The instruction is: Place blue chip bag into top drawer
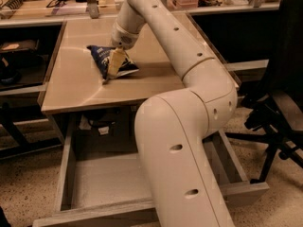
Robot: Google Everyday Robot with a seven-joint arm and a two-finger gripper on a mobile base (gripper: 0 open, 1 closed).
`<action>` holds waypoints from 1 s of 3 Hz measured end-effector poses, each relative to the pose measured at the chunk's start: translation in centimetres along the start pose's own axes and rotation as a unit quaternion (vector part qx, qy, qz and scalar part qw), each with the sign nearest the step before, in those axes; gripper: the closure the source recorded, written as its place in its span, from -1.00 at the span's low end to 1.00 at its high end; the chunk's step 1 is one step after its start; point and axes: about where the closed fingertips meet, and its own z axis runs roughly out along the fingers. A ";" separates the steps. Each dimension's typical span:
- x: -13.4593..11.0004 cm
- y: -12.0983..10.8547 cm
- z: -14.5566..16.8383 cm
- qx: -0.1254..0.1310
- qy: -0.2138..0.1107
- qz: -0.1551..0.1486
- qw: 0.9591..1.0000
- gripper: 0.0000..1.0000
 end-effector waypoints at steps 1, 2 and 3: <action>-0.2 -0.1 -0.5 0.000 0.000 0.000 1.000 1.00; -0.7 0.1 -2.7 0.031 0.000 0.000 1.000 1.00; -1.2 4.8 -7.4 0.085 -0.009 0.012 0.996 1.00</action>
Offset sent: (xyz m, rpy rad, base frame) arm -0.0720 -0.0219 0.0347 -0.0218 -0.1046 -0.0536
